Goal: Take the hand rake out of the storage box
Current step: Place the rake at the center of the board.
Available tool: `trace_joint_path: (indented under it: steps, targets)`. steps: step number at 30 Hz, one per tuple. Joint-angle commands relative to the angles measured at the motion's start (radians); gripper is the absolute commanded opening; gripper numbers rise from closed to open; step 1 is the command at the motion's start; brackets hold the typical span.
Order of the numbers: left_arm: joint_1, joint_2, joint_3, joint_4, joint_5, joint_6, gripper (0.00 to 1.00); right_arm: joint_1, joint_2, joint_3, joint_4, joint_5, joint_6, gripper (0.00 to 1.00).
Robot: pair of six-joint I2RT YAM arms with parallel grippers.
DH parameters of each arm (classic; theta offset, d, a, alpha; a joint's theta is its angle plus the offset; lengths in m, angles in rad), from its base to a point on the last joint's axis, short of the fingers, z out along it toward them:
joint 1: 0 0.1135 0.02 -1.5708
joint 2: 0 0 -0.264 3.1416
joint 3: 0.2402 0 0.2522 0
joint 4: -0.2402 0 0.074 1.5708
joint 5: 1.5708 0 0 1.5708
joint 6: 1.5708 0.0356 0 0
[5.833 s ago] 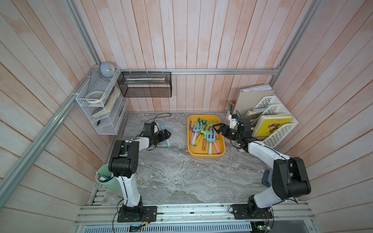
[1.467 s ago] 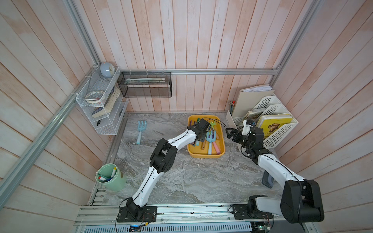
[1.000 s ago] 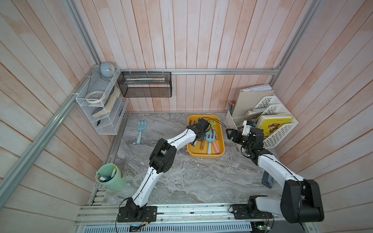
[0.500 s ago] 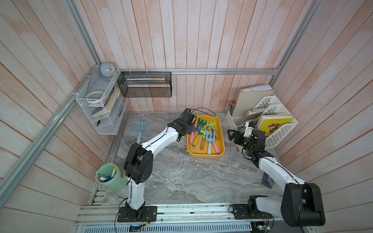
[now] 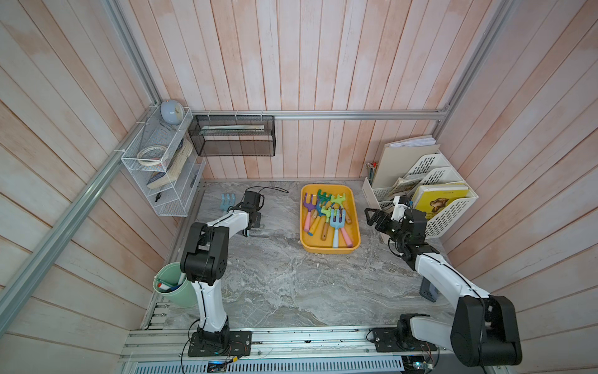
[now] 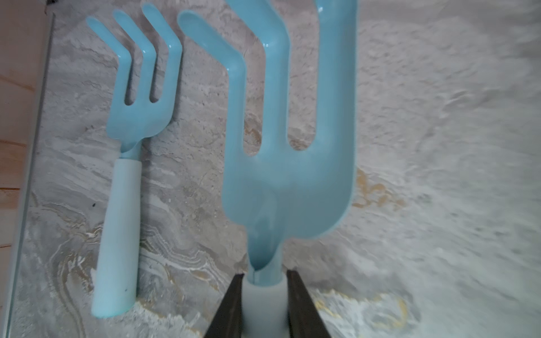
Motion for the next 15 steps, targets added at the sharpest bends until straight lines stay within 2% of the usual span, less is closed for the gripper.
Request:
trace_joint_path:
  steps: [1,5,9,15]
  targets:
    - [0.005,0.063,0.067,0.011,-0.01,0.067,0.08,-0.005,-0.002,-0.003,0.01,-0.003,0.005,0.98]
    - [0.024,0.138,0.121,-0.009,-0.036,0.076,0.13,-0.005,-0.001,-0.002,0.01,0.005,0.001,0.98]
    - [0.046,0.161,0.139,-0.024,-0.014,0.084,0.18,-0.005,0.002,-0.003,0.009,0.005,-0.001,0.98]
    - [0.069,0.162,0.139,-0.044,0.03,0.072,0.37,-0.005,0.001,-0.002,0.004,0.012,-0.002,0.98]
